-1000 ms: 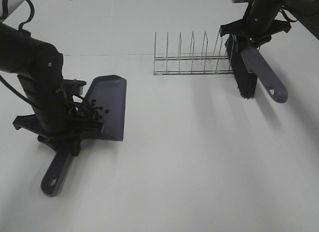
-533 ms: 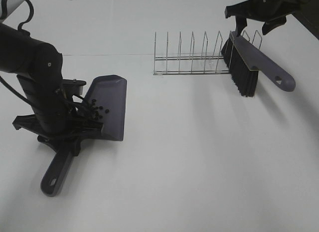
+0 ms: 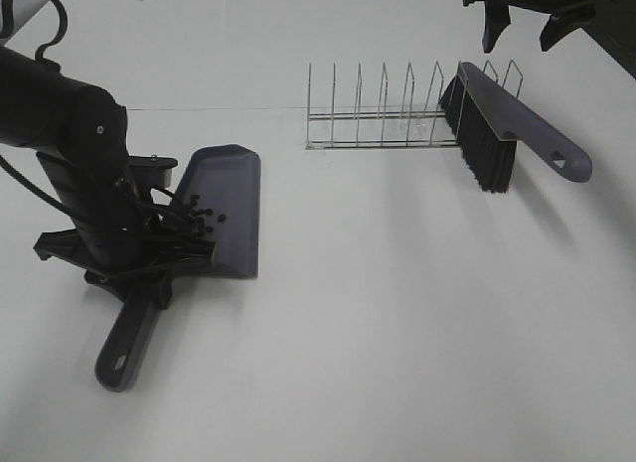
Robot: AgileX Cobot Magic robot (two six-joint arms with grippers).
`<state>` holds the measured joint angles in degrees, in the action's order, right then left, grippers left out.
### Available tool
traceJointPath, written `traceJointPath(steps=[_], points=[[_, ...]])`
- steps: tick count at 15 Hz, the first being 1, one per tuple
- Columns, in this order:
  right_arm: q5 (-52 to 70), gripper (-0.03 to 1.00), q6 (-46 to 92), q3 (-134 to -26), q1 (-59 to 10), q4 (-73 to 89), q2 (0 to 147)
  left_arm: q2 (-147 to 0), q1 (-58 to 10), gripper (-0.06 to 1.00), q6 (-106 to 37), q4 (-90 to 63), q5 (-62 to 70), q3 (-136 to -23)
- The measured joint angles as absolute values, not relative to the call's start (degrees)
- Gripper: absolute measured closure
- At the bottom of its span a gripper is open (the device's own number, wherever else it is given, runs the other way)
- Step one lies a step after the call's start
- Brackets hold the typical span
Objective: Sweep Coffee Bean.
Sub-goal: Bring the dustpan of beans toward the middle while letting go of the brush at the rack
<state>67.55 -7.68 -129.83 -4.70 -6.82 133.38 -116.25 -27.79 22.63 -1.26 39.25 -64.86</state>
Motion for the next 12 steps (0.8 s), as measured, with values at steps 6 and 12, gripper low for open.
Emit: traceJointPath(steps=[6,12], points=[[69.3,0.33,-7.6,-129.8,-4.7,-6.8,133.4,-117.0,-28.5,0.68,23.3,-3.5,39.0,-64.9],[69.7,0.33,-7.4,-129.8,-4.7,-6.8,133.4,-116.8,-28.6,0.40,22.7,-3.6,39.0,-64.9]])
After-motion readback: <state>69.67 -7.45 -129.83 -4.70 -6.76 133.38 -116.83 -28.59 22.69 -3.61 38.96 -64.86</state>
